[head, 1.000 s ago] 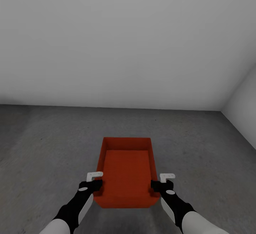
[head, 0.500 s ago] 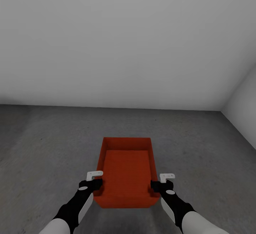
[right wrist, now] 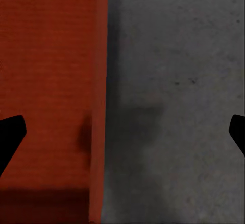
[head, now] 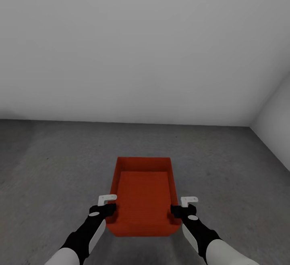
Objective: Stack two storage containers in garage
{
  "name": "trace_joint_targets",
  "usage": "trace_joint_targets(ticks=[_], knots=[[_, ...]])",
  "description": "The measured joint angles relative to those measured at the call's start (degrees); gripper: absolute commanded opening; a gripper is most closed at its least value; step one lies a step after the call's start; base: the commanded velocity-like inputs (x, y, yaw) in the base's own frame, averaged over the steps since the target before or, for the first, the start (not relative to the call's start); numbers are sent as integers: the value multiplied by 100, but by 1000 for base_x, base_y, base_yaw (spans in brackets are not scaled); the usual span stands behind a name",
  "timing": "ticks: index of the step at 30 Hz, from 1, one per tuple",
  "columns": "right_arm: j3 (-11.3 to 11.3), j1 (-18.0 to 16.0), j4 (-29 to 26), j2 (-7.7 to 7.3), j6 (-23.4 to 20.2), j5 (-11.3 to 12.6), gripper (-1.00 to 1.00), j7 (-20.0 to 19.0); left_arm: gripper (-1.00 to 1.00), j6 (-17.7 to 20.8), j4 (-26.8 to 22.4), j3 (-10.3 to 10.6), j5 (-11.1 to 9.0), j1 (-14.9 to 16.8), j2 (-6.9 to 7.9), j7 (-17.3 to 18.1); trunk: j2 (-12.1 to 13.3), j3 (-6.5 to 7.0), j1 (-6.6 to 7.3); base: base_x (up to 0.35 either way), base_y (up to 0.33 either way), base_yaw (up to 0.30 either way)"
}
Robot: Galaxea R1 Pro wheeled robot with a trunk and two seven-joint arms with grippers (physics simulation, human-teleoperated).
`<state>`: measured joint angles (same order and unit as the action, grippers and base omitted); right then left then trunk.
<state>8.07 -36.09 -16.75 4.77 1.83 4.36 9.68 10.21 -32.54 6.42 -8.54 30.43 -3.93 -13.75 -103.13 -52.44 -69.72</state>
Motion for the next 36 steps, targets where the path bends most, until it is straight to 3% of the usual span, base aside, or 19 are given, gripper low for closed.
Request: trace_joint_targets(ticks=[29,32,36], knots=[[-7,0,0,-6,41,8,100,13,100,18,-27,-14,0,3,71,-7,1163,521,637,0,0,0],[-18,0,0,-95,58,9,100,17,100,18,-25,-14,0,3,71,-7,1284,575,703,0,0,0],[-21,0,-9,-428,73,23,100,-24,100,15,-17,-14,0,1,67,-7,1444,646,791,0,0,0]])
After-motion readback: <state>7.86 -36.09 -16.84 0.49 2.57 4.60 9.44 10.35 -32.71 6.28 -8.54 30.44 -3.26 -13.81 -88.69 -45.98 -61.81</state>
